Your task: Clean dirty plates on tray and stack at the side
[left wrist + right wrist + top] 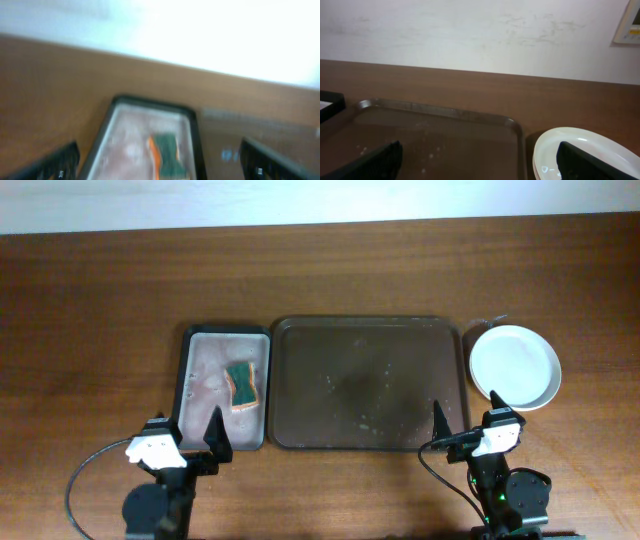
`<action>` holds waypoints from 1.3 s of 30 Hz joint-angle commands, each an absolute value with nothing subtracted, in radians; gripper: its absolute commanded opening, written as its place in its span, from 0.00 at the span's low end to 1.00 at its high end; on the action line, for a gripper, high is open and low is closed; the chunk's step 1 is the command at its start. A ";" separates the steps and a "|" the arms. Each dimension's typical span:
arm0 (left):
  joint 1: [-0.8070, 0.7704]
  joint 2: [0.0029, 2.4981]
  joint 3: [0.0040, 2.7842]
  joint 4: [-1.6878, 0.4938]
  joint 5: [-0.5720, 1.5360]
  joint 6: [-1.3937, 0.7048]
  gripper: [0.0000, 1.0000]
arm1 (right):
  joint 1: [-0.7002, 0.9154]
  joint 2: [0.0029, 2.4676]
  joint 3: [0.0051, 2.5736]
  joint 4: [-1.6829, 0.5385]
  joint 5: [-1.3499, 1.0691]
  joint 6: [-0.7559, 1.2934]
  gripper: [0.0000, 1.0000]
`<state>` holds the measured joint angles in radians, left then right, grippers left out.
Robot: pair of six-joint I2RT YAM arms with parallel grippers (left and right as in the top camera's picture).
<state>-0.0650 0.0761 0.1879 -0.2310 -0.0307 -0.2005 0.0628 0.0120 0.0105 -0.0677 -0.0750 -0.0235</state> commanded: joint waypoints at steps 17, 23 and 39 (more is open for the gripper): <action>-0.058 0.005 0.009 -0.081 0.030 -0.007 0.99 | 0.072 0.006 0.006 -0.072 -0.070 -0.022 0.99; -0.058 0.005 0.009 -0.081 0.030 -0.007 0.99 | 0.072 0.006 0.006 -0.072 -0.070 -0.022 0.99; -0.058 0.005 0.009 -0.081 0.030 -0.007 0.99 | 0.072 0.006 0.006 -0.072 -0.070 -0.022 0.99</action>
<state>-0.0639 0.0135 0.0147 -0.0807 0.0154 -0.0219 0.0628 0.0109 0.0109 -0.0677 -0.0746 -0.0231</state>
